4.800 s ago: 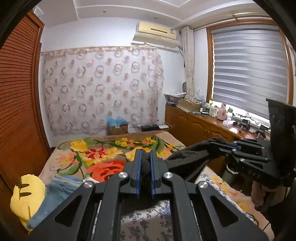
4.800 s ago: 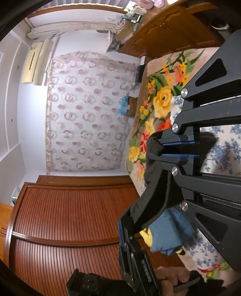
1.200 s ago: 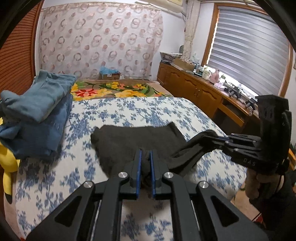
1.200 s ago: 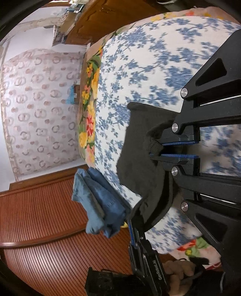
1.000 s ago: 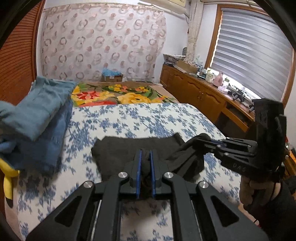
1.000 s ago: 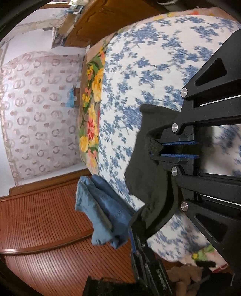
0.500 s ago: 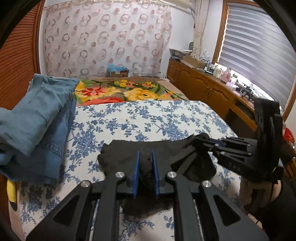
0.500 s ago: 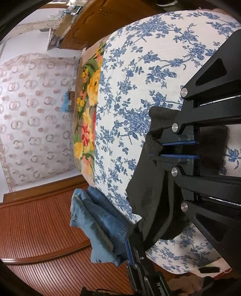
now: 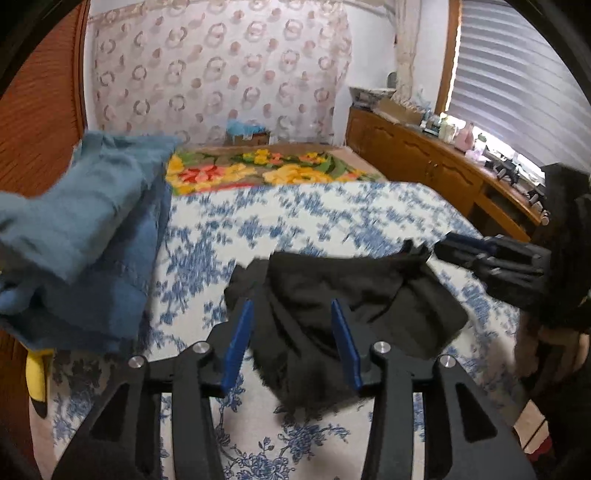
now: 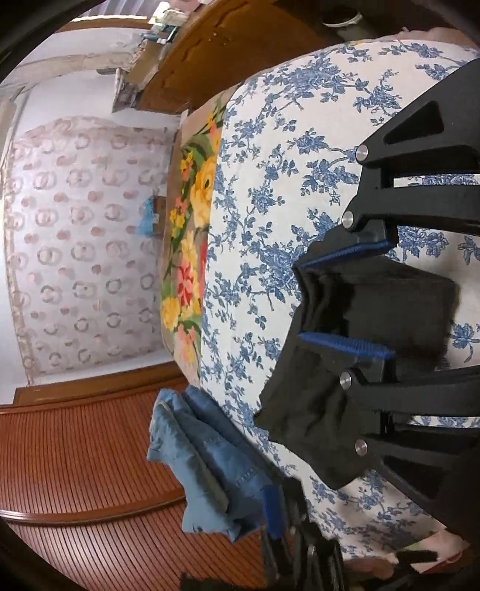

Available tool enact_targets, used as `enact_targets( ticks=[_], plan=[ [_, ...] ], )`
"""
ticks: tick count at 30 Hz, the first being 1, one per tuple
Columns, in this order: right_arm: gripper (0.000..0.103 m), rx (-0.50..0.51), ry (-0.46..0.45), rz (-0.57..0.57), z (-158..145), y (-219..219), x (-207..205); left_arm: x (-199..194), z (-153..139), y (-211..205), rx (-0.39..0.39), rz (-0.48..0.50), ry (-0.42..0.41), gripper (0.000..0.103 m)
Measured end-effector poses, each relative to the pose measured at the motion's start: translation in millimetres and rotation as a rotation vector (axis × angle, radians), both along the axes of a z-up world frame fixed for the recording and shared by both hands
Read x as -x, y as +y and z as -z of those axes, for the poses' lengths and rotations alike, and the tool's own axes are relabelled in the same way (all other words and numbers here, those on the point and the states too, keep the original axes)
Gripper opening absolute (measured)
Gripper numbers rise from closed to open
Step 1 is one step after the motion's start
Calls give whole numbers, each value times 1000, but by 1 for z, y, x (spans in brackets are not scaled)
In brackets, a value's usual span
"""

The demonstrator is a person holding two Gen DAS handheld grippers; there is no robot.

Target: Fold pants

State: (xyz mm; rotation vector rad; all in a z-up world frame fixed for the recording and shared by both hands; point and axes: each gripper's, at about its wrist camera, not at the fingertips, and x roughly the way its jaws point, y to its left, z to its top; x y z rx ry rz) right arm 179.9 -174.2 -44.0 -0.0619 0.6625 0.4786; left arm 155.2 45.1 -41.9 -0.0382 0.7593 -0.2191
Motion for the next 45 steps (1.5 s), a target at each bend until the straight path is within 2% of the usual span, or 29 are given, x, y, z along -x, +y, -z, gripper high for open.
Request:
enact_targets(
  ticks=[6, 13, 19, 22, 30, 38, 45],
  plan=[
    [38, 37, 32, -32, 12, -6, 0, -9, 27, 1, 4, -1, 81, 43],
    [38, 89, 90, -58, 30, 3, -17, -3, 39, -6, -17, 18, 98, 43],
    [38, 147, 130, -18, 41, 9, -42, -2, 49, -4, -15, 14, 119, 43],
    [38, 129, 139, 2, 42, 3, -44, -1, 51, -2, -10, 16, 116, 43],
    [43, 58, 133, 5, 32, -13, -20, 0, 53, -1, -3, 6, 110, 49],
    [44, 148, 123, -33, 39, -8, 23, 0, 52, 1, -2, 1, 110, 52],
    [44, 132, 135, -46, 46, -4, 38, 0, 52, 1, 2, 2, 111, 54]
  ],
)
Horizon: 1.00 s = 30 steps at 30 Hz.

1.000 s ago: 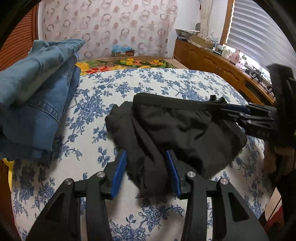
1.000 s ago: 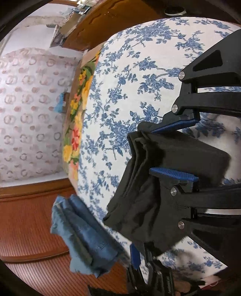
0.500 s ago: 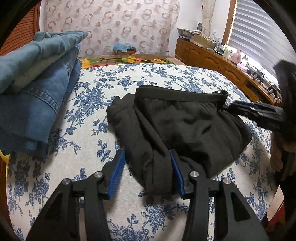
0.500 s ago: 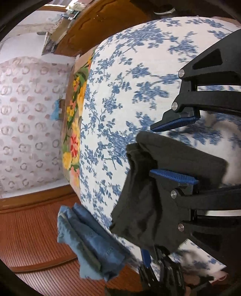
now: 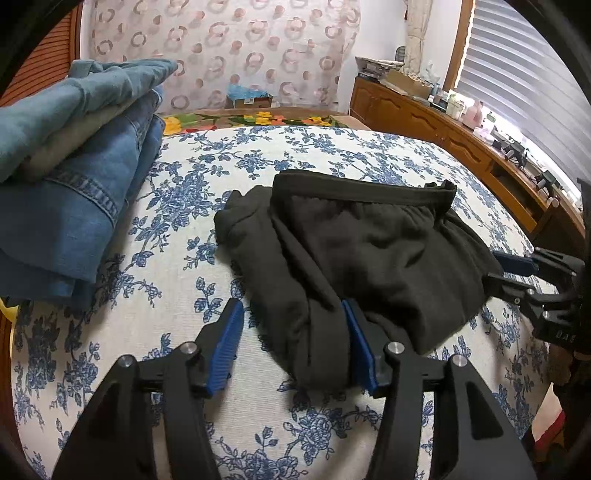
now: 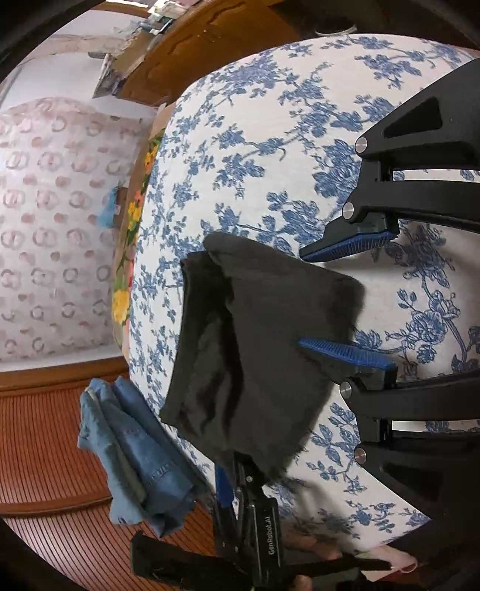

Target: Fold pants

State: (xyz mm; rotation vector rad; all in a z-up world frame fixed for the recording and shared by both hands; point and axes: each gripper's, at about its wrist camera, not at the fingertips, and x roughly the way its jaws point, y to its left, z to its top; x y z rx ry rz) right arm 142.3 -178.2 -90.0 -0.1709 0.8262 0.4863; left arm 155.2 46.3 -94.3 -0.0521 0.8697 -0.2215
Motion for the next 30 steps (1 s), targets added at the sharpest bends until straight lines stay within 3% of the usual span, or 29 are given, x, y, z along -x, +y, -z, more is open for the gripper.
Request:
enact_targets(
  ticks=[9, 13, 18, 21, 26, 28, 29, 30],
  plan=[
    [44, -33, 4, 3, 5, -2, -1, 0, 0, 0, 3, 4, -2, 54],
    [44, -44, 2, 9, 6, -4, -1, 7, -3, 7, 51, 20, -12, 53],
    [44, -50, -12, 12, 4, -5, 1, 29, -13, 14, 108, 54, -46, 39],
    [43, -52, -16, 12, 4, -5, 3, 34, -11, 12, 107, 69, -41, 37],
    [32, -56, -9, -1, 5, -4, 3, 29, -6, 7, 102, 81, -31, 32],
    [15, -57, -3, -7, 5, -4, 2, 28, -6, 6, 103, 87, -32, 26],
    [11, -56, -4, -12, 5, -4, 2, 28, -7, 5, 98, 90, -39, 16],
    [9, -54, -5, -20, 5, -3, 3, 29, -8, 4, 91, 90, -46, 13]
  ],
)
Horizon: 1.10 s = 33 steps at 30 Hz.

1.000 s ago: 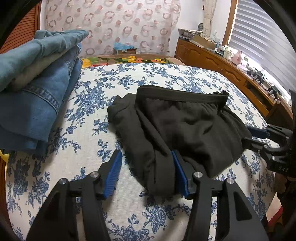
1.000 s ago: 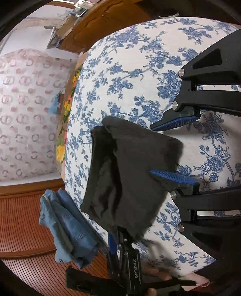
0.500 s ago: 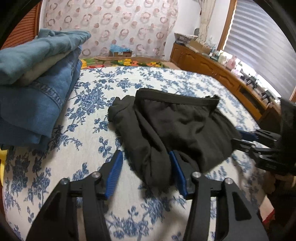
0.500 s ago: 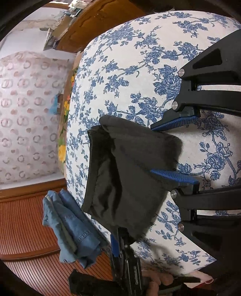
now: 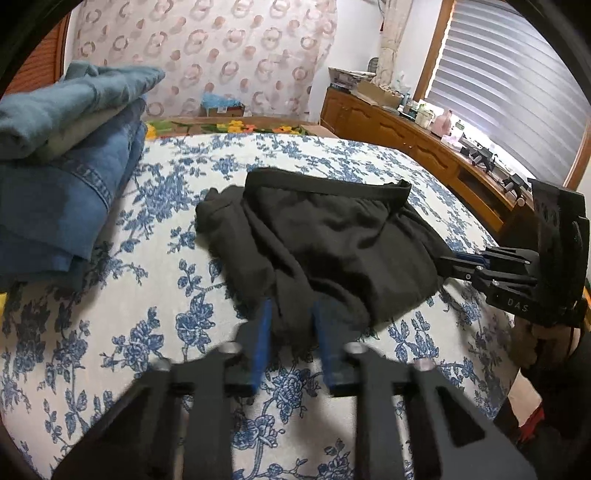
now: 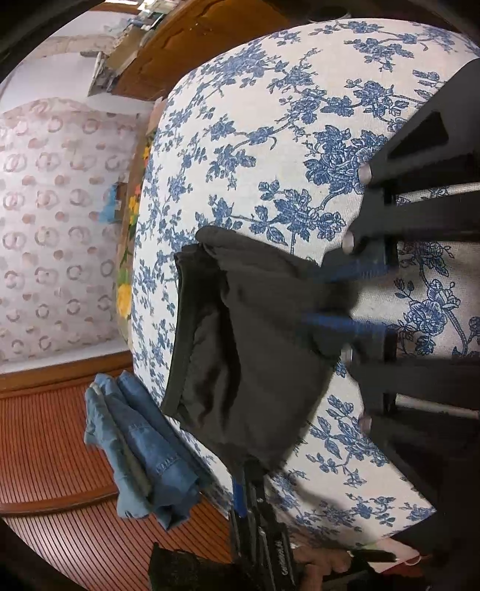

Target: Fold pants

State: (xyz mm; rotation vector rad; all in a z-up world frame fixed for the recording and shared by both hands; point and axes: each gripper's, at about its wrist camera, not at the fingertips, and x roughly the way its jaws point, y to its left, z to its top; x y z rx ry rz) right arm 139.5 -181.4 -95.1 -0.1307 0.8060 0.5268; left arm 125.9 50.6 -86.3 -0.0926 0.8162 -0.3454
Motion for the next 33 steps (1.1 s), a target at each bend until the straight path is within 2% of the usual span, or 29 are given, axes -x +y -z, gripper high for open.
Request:
enact_targets(
  ticks=[8, 16, 25, 33],
  plan=[
    [5, -4, -29, 11, -8, -10, 7, 21, -21, 17, 32, -17, -54, 8],
    [4, -36, -46, -13, -25, -17, 30, 42, -16, 14, 21, -9, -36, 8],
    [5, -43, -49, -17, -30, -27, 59, 65, -30, -4, 2, 22, -45, 9],
    [5, -41, -20, -19, -23, -35, 72, 73, -37, -9, 2, 30, -42, 15]
  ],
)
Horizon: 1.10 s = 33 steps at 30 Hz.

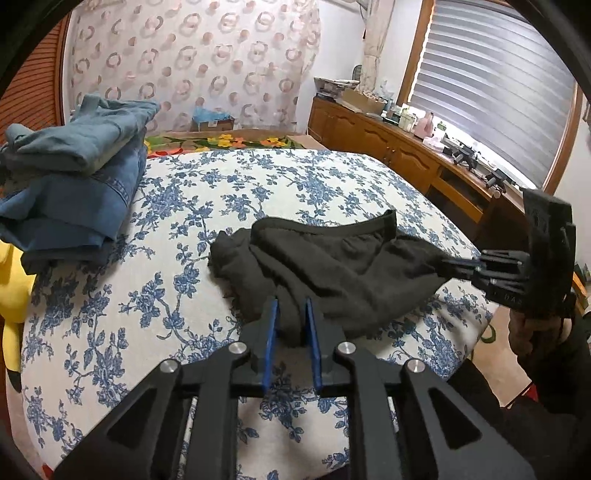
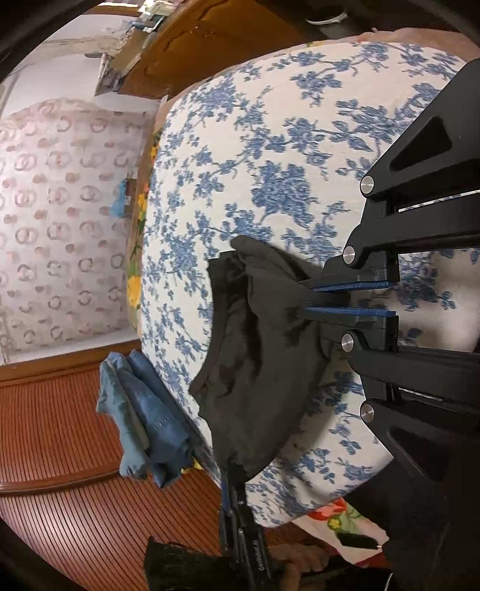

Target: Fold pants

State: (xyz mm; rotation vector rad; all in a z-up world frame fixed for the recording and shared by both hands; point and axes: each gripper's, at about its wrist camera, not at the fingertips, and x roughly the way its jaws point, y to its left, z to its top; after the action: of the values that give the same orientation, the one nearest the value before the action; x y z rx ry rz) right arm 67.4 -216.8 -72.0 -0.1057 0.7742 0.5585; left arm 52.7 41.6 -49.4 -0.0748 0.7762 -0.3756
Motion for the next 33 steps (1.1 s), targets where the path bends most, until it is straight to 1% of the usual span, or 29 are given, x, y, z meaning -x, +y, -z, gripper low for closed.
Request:
enact_targets(
  ticks=[1, 5, 6, 11, 13, 16, 24, 25, 27, 28, 29, 30, 31, 33],
  plan=[
    [5, 1, 1, 2, 1, 0, 1, -1, -1, 0, -5, -2, -1, 16],
    [5, -9, 1, 7, 0, -1, 2, -7, -2, -2, -15, -3, 4, 25],
    [9, -9, 0, 8, -1, -1, 3, -9, -2, -3, -16, 0, 6, 26],
    [11, 3, -35, 13, -9, 0, 4, -21, 9, -8, -27, 1, 27, 26],
    [15, 1, -44, 20, -12, -1, 2, -25, 15, -9, -31, 2, 41, 26],
    [19, -8, -44, 29, -13, -1, -5, -31, 25, -10, -38, -5, 61, 26],
    [19, 13, 20, 35, 12, 10, -32, -32, 33, -6, -6, 4, 60, 26],
    [19, 23, 23, 36, 14, 11, -32, -32, 33, -6, -3, 7, 55, 25],
    [17, 54, 17, 31, 19, 15, -33, -31, 33, -7, -7, 13, 50, 17],
    [12, 64, 9, 31, 20, 16, -32, -30, 33, -7, -6, 18, 46, 14],
    [10, 68, 9, 28, 21, 16, -32, -28, 32, -8, -6, 21, 37, 5],
    [6, 69, 5, 28, 21, 16, -31, -26, 30, -8, -13, 23, 25, 2],
    [4, 70, -3, 32, 21, 15, -30, -22, 26, -8, -22, 16, -2, 2],
    [3, 66, -9, 40, 20, 12, -29, -19, 20, 1, 8, -14, -27, 1]
  ],
)
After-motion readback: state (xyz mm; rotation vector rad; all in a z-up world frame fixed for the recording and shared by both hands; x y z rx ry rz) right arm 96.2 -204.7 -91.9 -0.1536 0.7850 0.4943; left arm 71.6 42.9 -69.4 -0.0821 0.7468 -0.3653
